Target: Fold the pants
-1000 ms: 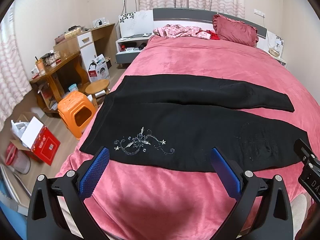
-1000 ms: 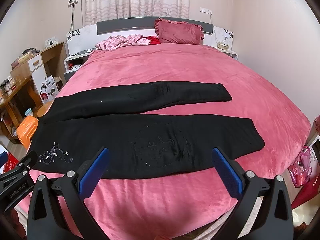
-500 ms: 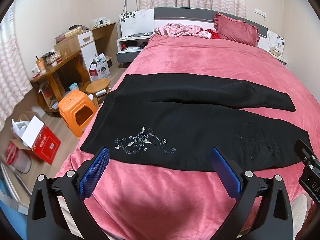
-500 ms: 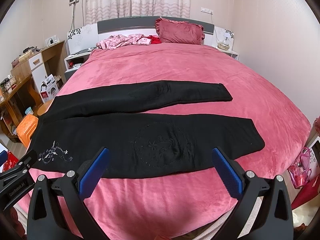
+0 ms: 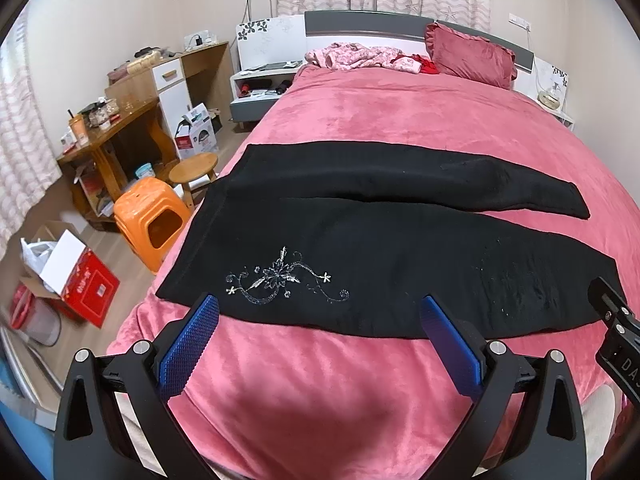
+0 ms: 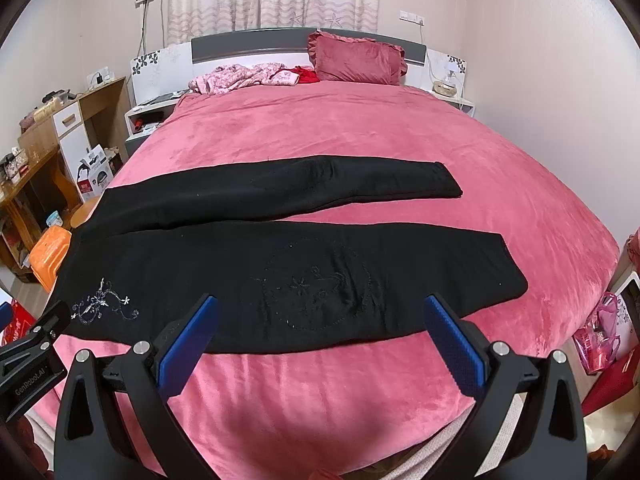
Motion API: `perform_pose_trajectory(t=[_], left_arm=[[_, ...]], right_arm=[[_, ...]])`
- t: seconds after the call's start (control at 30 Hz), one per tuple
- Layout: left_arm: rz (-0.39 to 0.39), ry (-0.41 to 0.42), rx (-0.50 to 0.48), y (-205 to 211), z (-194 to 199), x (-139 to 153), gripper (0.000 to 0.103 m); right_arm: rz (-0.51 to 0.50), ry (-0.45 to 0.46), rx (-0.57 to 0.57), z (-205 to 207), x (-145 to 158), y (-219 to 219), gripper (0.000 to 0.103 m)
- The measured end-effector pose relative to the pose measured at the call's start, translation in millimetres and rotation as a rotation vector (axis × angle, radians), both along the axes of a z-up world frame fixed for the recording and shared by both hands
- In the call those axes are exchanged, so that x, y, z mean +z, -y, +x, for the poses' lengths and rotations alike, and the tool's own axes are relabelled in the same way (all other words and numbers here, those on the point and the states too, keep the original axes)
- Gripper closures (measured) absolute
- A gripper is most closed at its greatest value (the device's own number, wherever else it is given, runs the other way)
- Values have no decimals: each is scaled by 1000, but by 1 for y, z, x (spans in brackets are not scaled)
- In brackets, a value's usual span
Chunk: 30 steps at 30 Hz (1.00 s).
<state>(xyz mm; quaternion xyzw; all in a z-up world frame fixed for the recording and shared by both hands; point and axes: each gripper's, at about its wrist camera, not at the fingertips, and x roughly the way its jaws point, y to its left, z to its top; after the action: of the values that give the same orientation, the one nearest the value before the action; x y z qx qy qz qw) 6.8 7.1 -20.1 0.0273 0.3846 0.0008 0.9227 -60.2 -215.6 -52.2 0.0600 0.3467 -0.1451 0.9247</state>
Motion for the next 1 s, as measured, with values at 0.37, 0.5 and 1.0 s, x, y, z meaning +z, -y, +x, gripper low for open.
perform_pose_trajectory(t=[0.37, 0.5, 1.0], left_arm=[[2, -14, 2, 0, 1, -4, 3], [2, -27, 6, -1, 2, -6, 3], [-295, -78, -143, -28, 17, -31, 3]], right_arm=[[0, -15, -10, 2, -5, 5, 2], [0, -21, -11, 3, -7, 6, 2], [-4, -70, -41, 12, -24, 22, 2]])
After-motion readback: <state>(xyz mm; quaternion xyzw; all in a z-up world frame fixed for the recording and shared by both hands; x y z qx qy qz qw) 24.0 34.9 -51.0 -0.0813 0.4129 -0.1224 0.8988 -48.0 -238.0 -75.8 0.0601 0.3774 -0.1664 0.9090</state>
